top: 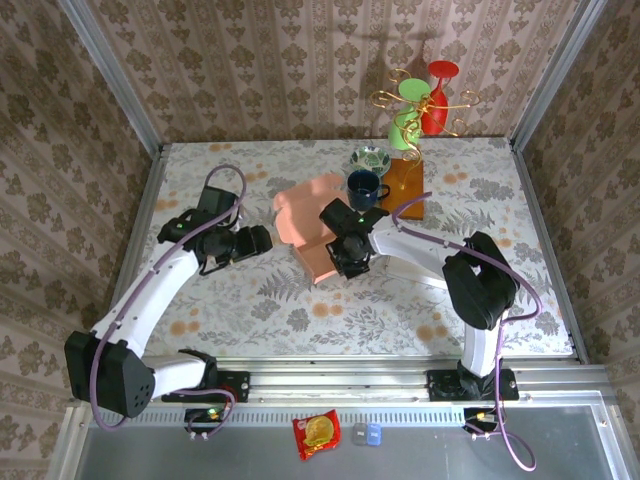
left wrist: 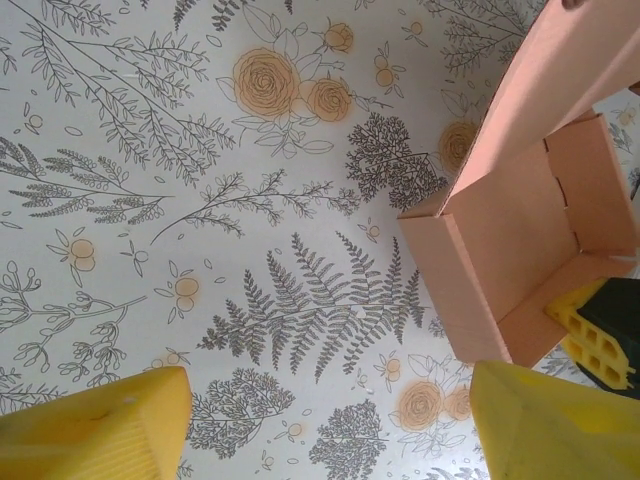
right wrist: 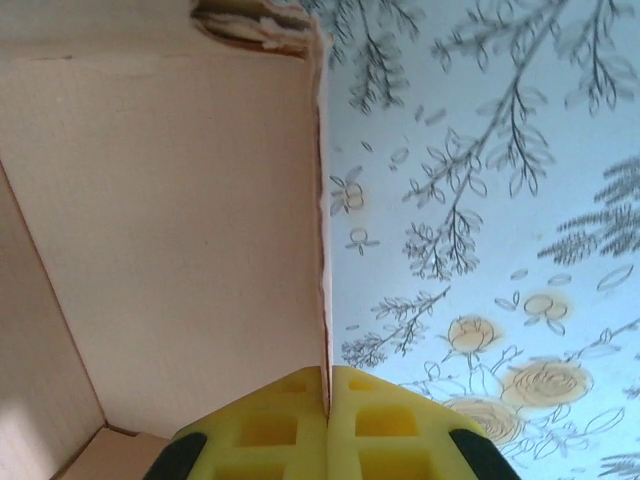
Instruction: Fold the paper box
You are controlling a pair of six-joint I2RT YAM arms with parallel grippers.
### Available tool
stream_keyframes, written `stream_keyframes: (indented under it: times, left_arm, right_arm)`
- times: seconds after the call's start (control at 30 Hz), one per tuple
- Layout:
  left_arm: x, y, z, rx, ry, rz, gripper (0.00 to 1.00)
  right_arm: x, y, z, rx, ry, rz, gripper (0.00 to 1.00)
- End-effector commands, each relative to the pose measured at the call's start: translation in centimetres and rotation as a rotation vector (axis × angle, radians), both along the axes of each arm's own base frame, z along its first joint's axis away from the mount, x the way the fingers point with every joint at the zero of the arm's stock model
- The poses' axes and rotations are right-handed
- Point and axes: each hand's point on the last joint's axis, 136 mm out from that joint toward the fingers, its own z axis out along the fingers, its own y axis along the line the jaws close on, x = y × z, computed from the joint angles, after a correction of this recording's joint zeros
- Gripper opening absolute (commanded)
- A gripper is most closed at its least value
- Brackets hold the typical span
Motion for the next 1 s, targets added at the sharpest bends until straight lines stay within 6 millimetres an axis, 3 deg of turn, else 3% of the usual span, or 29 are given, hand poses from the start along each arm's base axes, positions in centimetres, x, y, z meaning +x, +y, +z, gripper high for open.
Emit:
stream_keyframes:
  times: [0.0,0.2,0.3,0.37,0.47,0.6,0.7,0.83,0.97]
  left_arm:
    - [-0.4,-0.5,-0.4,-0.019,-0.013,-0.055,0.73]
    - [-0.8,-0.6,-2.0,-0.008,0.005,-0.083,0.72]
    - [-0.6,-1.2,-2.4,-0.022,0.004,-0.124,0.59]
    - [-0.3,-1.1,-2.8,-0.008,-0.003,-0.13,0.57]
    - [0.3,-0.8,-2.8,0.013,-0.038,-0.129,0.67]
    - [1.6,-0.8,-2.6,-0.001,-0.087,-0.128,0.67]
    - [2.7,-1.2,-2.4,-0.015,-0.111,-0.136,0.66]
    - [4.1,-1.8,-2.1,-0.011,-0.128,-0.168,0.66]
    - [5.4,-2.5,-2.4,-0.007,-0.113,-0.219,0.66]
  right_arm:
    - [0.1,-0.7,-0.7,-0.034,0.003,-0.135,0.0]
    - [-0.9,0.3,-2.6,-0.003,0.062,-0.113,0.07]
    - [-1.0,0.5,-2.8,0.004,0.064,-0.109,0.14]
    - [-1.0,0.6,-2.7,0.014,0.058,-0.107,0.18]
    - [-0.9,0.6,-2.5,0.023,0.045,-0.099,0.24]
    - [-0.8,0.5,-1.9,0.04,0.017,-0.079,0.27]
    - [0.3,0.0,-0.1,0.039,-0.054,-0.033,0.3]
    - [2.7,-1.8,4.7,-0.009,-0.219,0.126,0.33]
    - [5.9,-3.5,9.1,-0.077,-0.458,0.419,0.36]
